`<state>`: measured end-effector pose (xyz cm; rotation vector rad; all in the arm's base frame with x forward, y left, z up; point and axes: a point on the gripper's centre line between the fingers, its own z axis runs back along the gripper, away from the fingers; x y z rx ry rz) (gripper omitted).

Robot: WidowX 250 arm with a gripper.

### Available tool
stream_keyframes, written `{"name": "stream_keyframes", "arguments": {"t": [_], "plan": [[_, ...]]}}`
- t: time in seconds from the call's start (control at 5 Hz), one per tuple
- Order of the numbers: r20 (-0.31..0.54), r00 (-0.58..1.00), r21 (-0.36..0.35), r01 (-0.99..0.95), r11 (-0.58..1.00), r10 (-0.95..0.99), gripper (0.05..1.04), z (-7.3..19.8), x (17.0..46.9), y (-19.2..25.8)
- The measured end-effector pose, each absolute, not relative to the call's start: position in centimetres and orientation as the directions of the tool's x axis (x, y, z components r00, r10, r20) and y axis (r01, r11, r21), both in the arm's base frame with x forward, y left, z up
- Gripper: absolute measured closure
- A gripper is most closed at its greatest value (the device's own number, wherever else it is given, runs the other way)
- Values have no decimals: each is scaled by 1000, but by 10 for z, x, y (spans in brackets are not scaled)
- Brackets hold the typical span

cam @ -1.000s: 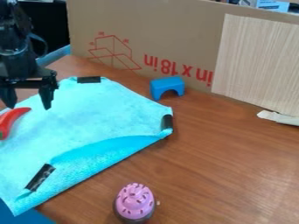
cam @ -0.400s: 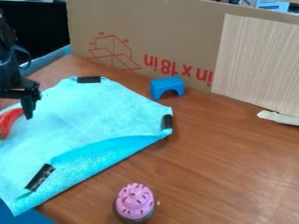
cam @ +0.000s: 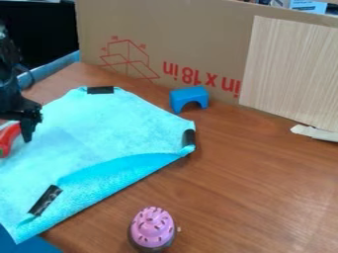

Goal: Put the red figure to the right side of the table

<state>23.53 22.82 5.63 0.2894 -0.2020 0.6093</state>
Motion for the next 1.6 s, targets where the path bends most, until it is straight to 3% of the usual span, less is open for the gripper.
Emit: {"name": "stream_keyframes", "arguments": {"t": [0.2,0.4,0.6,1.0,1.2,1.6], "plan": [[273,796,235,-600,764,541,138,47,232,230],[269,790,233,-609,758,551,423,42,232,229],[248,794,203,-603,772,555,562,41,232,224],[303,790,176,-596,784,533,562,73,233,201],[299,802,115,-569,815,517,562,94,238,174],[317,847,27,-458,888,427,563,105,246,82]]}}
